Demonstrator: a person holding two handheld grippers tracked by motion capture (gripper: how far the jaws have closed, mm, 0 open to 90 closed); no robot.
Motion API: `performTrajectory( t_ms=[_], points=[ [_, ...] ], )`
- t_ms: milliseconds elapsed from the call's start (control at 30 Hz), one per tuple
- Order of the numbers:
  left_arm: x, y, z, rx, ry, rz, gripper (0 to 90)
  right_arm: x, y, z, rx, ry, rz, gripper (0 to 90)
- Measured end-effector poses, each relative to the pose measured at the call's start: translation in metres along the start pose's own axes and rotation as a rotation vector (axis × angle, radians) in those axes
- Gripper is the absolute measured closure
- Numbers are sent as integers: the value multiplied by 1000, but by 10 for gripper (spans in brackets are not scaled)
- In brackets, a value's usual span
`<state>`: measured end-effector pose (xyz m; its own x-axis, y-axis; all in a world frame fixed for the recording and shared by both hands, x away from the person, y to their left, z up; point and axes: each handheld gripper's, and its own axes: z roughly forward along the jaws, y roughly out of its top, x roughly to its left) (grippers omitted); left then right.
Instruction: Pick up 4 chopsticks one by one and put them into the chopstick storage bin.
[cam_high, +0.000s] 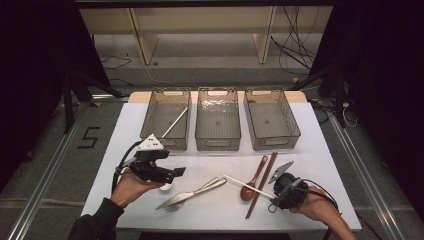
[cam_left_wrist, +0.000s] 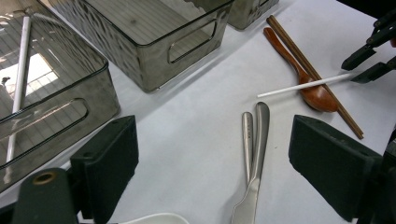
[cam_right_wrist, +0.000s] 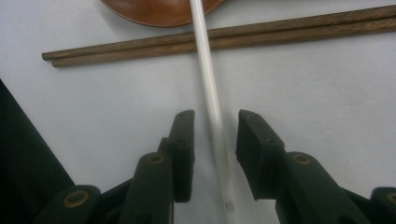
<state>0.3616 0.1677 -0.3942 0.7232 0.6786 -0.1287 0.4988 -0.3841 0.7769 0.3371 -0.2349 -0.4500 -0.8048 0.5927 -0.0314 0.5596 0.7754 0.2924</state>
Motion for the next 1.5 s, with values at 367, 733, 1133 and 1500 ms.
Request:
performTrajectory(
  t_ms=[367,733,1133,1500],
  points=[
    [-2,-1,1,4,-3,3,154,4,8,7,39,-19,-43,786],
    [-1,-2,3,15,-5,9,155,6,11,8,60,-27,-114,844],
    [-4,-2,6,30,-19,26,155,14,16,-4,-28,-4,-165,850],
    [-12,4,12,71,-66,90,157,25,28,-12,-97,18,-198,851]
  ],
)
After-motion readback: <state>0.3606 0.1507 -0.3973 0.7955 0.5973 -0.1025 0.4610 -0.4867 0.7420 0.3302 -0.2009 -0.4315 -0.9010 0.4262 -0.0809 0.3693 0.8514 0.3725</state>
